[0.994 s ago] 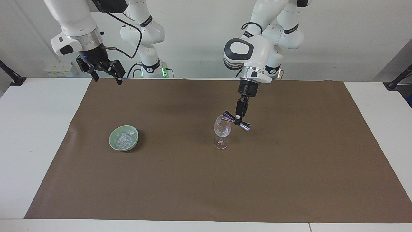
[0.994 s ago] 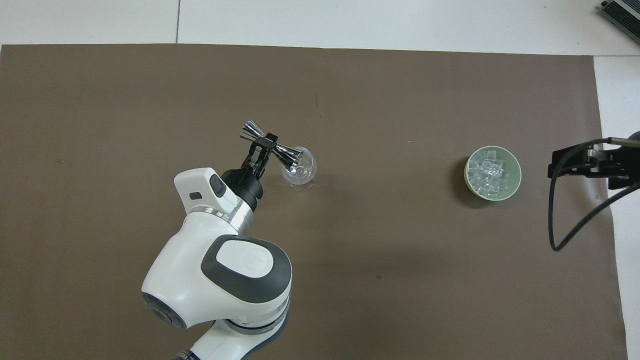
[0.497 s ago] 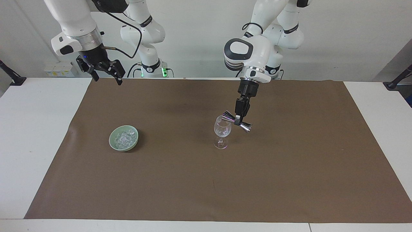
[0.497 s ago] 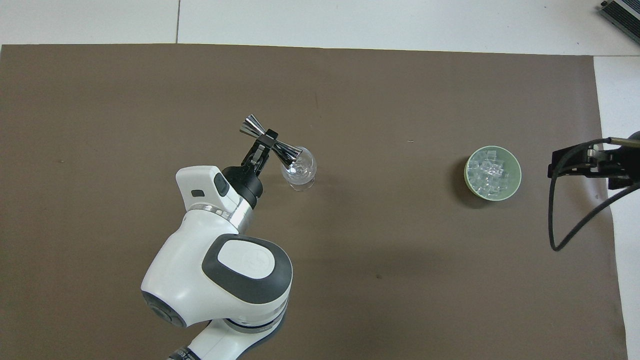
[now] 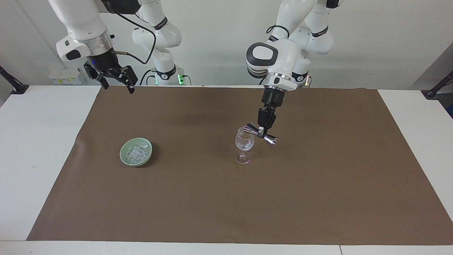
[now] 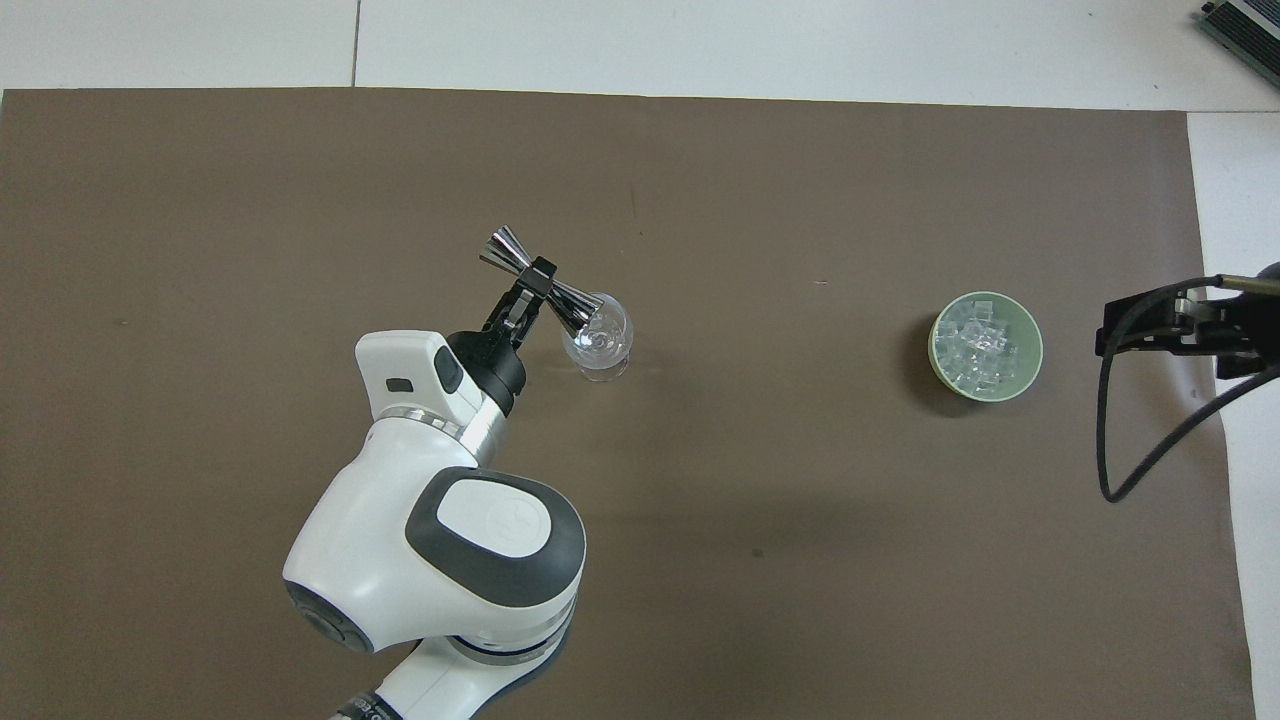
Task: Pour wine and add ice with both arms
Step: 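Tilt the jigger back upright and lift it off the glass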
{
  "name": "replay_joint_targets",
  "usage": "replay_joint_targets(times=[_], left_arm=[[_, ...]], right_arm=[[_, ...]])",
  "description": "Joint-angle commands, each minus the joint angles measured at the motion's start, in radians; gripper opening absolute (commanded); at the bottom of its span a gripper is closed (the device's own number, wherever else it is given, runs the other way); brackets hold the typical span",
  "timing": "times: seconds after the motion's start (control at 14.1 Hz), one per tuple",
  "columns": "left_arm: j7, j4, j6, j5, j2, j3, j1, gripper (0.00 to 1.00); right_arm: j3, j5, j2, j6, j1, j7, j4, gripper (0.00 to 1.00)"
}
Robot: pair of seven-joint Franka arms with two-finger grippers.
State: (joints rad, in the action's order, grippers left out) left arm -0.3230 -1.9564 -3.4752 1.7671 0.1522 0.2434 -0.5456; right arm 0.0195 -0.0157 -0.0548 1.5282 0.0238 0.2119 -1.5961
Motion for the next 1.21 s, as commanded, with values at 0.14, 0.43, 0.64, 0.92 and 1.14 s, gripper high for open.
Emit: replay_joint_targets(times=[0.14, 0.43, 0.64, 0.92, 1.14], left_arm=[[-0.01, 0.021, -0.027, -0.008, 0.014, -0.013, -0.022, 0.0], [0.005, 0.028, -0.022, 0.043, 0.009, -0.01, -0.004, 0.0], [0.018, 0.034, 0.008, 0.118, -0.002, -0.01, 0.035, 0.0], [0.019, 0.016, 0.105, 0.253, -0.049, -0.006, 0.139, 0.0], [0.021, -0.044, 0.218, 0.354, -0.107, -0.006, 0.24, 0.0]], right_arm=[[-0.004, 0.013, -0.016, -0.011, -0.007, -0.026, -0.012, 1.0], [-0.006, 0.013, -0.013, -0.005, -0.01, -0.028, -0.01, 1.0], [-0.019, 0.016, -0.008, 0.027, -0.018, -0.029, -0.012, 1.0], [-0.016, 0.017, -0.01, 0.119, -0.019, -0.116, -0.077, 1.0], [-0.004, 0.017, -0.026, 0.254, -0.027, -0.218, -0.191, 1.0]])
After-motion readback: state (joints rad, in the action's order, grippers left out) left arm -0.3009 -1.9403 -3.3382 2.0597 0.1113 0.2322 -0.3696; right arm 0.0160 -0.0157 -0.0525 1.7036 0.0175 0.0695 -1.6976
